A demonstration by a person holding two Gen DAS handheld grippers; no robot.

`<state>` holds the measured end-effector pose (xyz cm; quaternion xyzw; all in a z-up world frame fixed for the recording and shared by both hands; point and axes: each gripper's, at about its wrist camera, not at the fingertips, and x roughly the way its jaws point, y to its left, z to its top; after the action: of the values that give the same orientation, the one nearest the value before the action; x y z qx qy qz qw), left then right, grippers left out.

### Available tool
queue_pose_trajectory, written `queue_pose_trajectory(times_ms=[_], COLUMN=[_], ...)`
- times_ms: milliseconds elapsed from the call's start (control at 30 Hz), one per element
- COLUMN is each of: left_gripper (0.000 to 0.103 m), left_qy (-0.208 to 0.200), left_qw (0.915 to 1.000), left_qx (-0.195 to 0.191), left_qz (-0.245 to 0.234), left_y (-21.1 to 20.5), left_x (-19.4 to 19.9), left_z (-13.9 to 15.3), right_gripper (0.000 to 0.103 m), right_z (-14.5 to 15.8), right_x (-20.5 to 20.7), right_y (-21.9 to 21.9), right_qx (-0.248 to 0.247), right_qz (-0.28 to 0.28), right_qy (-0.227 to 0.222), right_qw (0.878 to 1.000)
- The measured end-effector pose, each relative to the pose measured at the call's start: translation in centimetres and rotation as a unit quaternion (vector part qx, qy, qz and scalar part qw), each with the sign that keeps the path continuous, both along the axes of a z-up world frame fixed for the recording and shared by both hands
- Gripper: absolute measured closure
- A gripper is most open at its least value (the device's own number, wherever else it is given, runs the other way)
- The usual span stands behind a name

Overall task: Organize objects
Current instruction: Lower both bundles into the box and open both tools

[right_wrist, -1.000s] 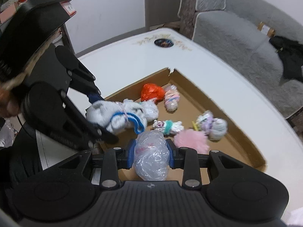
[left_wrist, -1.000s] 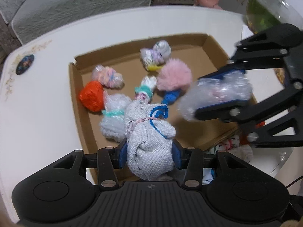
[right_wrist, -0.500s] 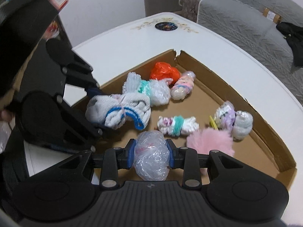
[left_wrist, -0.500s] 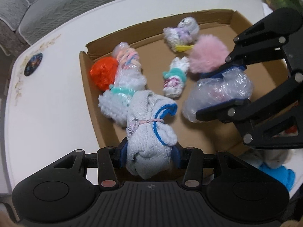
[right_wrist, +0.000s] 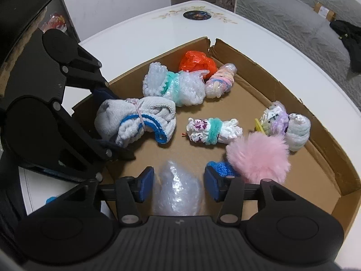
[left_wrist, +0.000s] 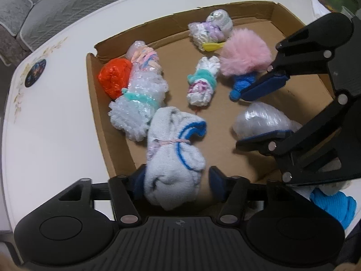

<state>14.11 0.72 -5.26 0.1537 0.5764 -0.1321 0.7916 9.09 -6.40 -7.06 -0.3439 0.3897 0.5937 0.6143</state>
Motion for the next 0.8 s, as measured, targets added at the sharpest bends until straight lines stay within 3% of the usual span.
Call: queue_pose_trajectory(times_ms=[633, 800], left_gripper=[0.027, 0.026], left_qy=[-0.038, -0.046], left_qw=[0.9987, 0.9978], left_qx=[-0.027, -0.036], left_qz=[0.023, 0.029], left_y=[0.7, 1.2], left_x=[-3.3, -4.7], left_z=[4.5, 5.3], right_gripper=[0.052, 0.043], right_z=[3.2, 4.0], right_x=[-1.2, -2.1], right_y=[-1.8, -2.7], right_qx=[0.011, 0.013], right_qz=[0.0, 0.004], right_qy=[-0.029, -0.036], right_qw=[1.0, 0.999])
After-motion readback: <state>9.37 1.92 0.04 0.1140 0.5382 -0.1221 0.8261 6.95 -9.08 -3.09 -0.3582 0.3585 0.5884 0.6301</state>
